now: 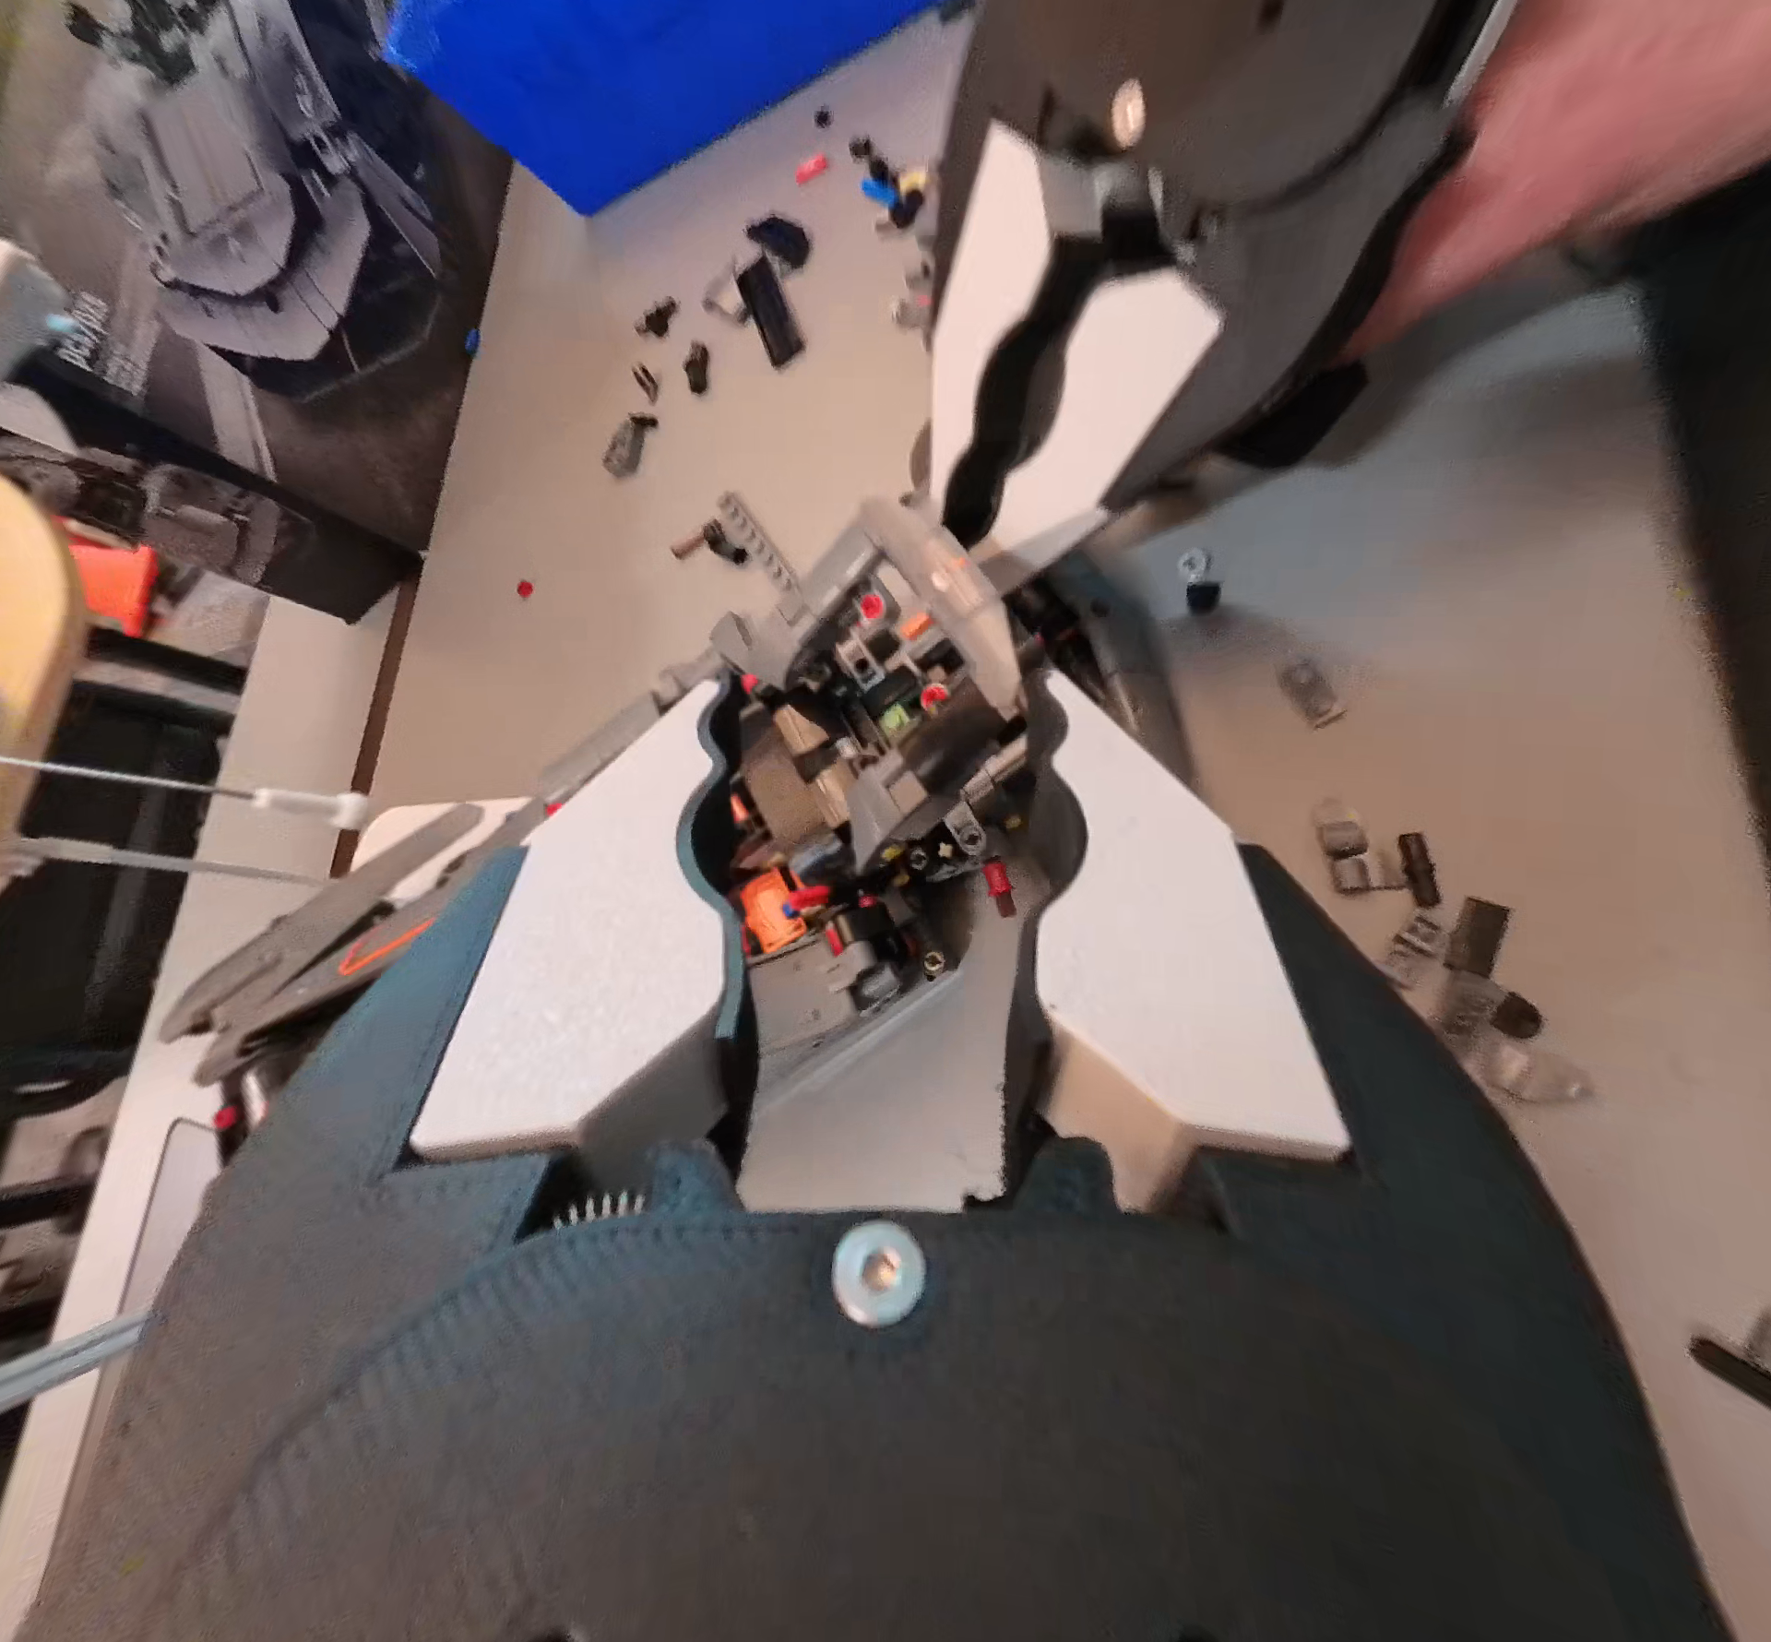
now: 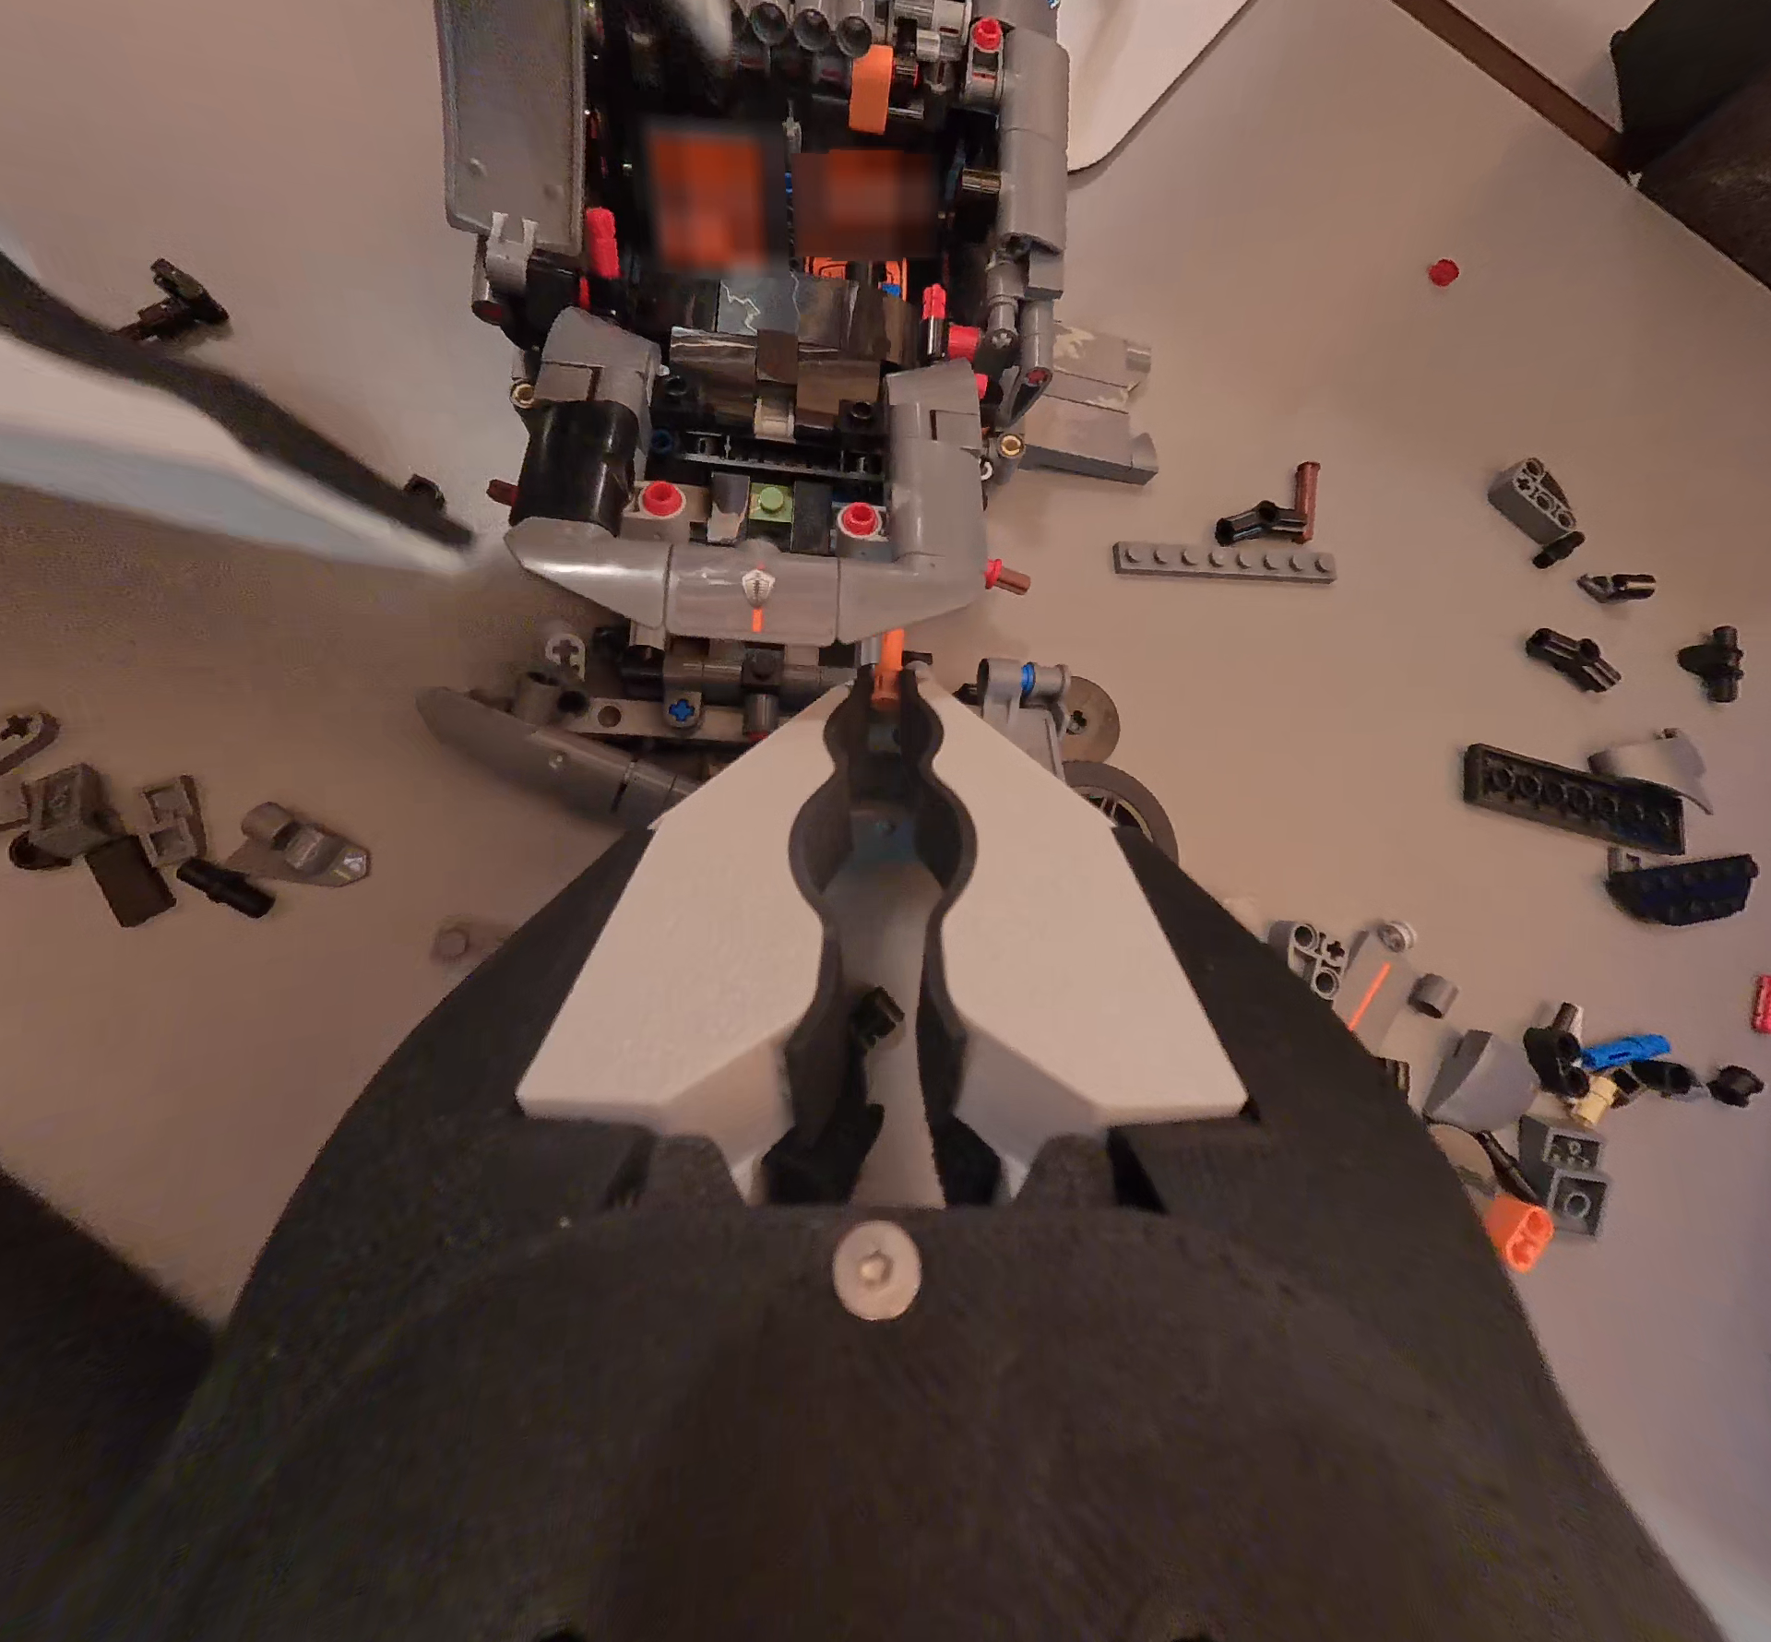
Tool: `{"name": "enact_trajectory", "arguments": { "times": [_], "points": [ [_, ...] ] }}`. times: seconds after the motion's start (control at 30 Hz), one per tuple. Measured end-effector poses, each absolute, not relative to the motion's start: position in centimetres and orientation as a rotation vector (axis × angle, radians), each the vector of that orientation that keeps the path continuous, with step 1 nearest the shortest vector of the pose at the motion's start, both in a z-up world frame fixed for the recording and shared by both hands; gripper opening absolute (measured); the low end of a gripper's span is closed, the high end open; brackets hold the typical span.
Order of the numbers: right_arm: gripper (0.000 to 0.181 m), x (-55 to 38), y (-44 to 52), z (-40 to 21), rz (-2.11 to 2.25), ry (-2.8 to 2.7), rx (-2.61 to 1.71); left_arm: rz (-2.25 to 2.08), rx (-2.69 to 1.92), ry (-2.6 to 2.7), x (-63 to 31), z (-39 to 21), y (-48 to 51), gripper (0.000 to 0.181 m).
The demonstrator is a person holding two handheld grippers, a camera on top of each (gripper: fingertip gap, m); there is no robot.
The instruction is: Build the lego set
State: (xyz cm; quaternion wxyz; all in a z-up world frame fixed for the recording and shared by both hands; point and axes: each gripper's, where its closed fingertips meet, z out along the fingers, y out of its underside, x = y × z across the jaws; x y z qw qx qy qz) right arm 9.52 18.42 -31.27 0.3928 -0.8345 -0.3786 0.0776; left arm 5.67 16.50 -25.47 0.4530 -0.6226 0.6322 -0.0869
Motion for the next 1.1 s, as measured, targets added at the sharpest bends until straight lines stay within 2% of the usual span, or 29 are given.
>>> {"name": "enact_trajectory", "arguments": {
  "times": [0.1,0.23,0.3,0.47,0.53,0.63,0.83,1.1],
  "points": [
    [0.003,9.5,18.4,-31.3,0.211,-0.96,-2.118,-0.2,-1.543,1.567,4.8,-23.1,17.7,0.05],
    [0.003,9.5,18.4,-31.3,0.222,-0.959,-2.116,-0.079,-1.611,1.812,3.9,-24.8,19.8,0.043],
    [0.003,9.5,18.4,-31.2,0.229,-0.956,-2.115,-0.05,-1.582,1.906,4.4,-24.9,20.7,0.033],
    [0.003,9.5,18.5,-31.2,0.245,-0.942,-2.114,-0.006,-1.881,2.153,4.2,-28.7,22.4,0.045],
    [0.003,9.5,18.6,-31.2,0.241,-0.934,-2.116,-0.046,-1.958,2.218,4.3,-29.5,21.7,0.039],
    [0.003,9.6,18.8,-31.1,0.241,-0.91,-2.125,-0.092,-2.094,2.222,4.1,-29.7,21.5,0.038],
    [0.003,9.5,19.1,-30.8,0.259,-0.876,-2.117,-0.245,-2.316,2.162,3.7,-30.3,21.6,0.048],
    [0.003,9.6,19.3,-31.0,0.245,-0.873,-2.118,-0.352,-2.372,2.144,3.9,-30.4,21.6,0.048]
  ]
}}
